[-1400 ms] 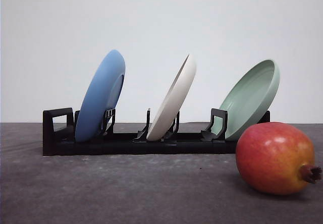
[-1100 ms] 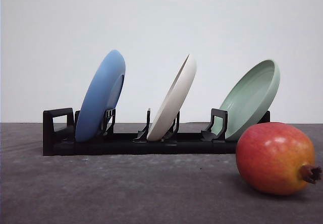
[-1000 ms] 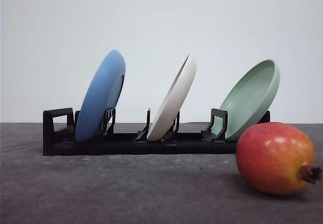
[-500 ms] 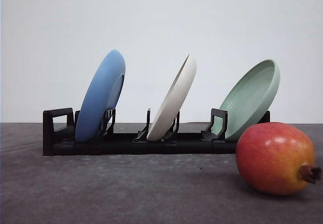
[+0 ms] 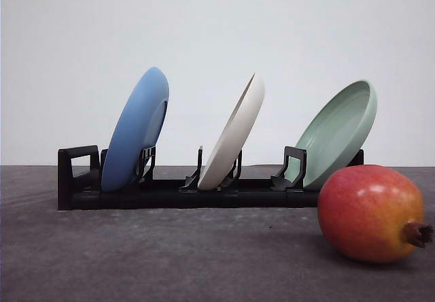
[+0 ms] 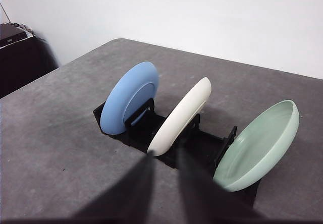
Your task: Place pomegranate in white plate
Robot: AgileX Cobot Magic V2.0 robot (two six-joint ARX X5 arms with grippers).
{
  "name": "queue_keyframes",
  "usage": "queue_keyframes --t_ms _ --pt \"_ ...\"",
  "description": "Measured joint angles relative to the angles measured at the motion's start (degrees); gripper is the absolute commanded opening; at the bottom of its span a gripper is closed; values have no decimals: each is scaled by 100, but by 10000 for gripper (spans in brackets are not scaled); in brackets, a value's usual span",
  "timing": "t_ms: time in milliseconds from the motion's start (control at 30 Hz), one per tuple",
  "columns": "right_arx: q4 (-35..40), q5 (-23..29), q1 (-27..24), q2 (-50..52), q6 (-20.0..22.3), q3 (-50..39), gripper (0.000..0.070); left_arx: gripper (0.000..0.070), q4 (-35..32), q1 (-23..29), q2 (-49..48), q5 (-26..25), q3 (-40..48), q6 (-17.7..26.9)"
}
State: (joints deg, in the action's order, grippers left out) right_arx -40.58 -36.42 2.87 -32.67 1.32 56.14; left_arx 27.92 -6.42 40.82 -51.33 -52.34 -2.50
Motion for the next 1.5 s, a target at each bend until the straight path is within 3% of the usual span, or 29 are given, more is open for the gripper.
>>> queue_keyframes --t_ms 67,100,300,533,667,800,1100,1267,1500 --pt "0 0 0 0 0 0 563 604 5 0 49 0 0 7" --pt "0 0 0 0 -2 0 586 604 7 0 75 -2 0 13" --pt "0 0 2 0 -71 0 590 596 11 -229 268 -2 0 0" --pt "0 -2 24 0 -459 0 590 596 -26 -886 891 196 -47 -232" --pt "0 0 24 -9 -591 0 590 596 -15 -1388 1537 821 -375 -423" --pt "0 0 24 -20 -627 0 590 596 179 -1978 2350 1788 -1012 -629" --pt "0 0 24 -22 -627 0 590 596 1176 -3009 4593 3518 -3151 -493" --pt "0 0 24 -22 -629 0 590 594 869 -3302 5577 3810 -3828 -278" --pt "0 0 24 -22 -629 0 590 593 308 -3513 6263 4311 -3919 -163"
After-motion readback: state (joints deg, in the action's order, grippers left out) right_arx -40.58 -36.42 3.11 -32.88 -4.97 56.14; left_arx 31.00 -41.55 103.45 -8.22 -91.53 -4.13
